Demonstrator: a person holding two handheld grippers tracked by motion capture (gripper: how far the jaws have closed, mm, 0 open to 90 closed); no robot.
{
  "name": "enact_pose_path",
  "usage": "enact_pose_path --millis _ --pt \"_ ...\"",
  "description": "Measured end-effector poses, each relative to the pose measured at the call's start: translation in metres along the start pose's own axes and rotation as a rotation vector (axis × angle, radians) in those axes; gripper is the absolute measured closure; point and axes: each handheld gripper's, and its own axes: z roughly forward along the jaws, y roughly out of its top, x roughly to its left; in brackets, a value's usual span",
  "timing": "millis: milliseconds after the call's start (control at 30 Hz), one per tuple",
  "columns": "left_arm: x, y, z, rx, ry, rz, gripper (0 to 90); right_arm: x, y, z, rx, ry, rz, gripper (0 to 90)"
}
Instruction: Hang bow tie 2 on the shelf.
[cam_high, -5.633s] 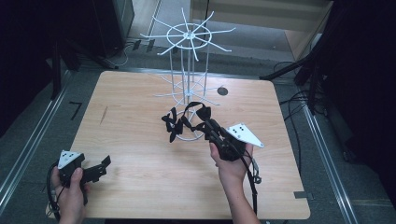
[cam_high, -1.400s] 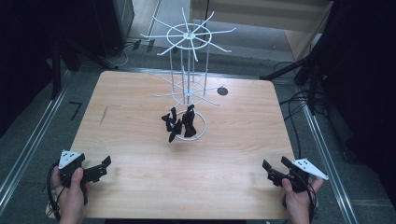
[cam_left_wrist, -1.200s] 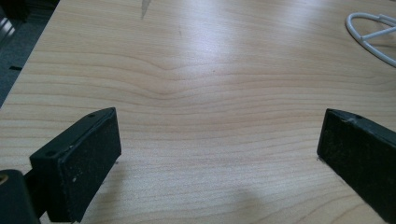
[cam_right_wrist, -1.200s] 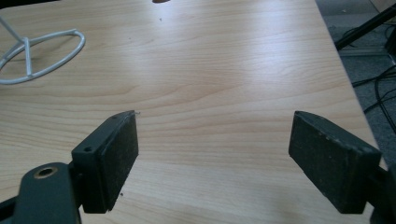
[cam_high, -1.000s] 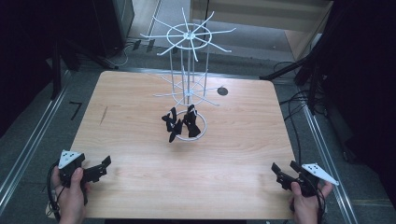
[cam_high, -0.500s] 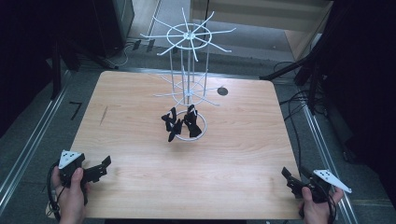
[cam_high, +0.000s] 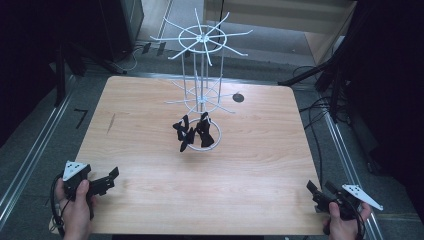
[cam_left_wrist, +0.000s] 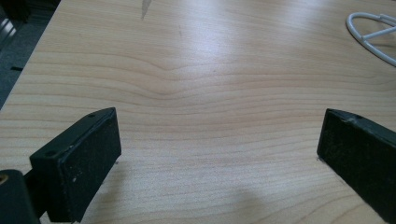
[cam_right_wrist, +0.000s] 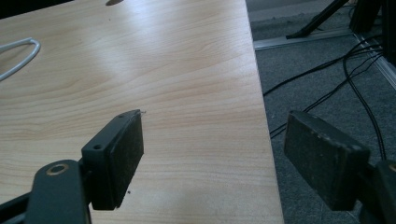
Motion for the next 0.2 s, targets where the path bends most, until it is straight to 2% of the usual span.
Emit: enact_pose_path --millis 200 --pt "0.0002 0.0 0.0002 0.0 -0.003 -0.001 0.0 -0.0006 -0.0003 -0.0008 0.001 -0.009 0.017 21.3"
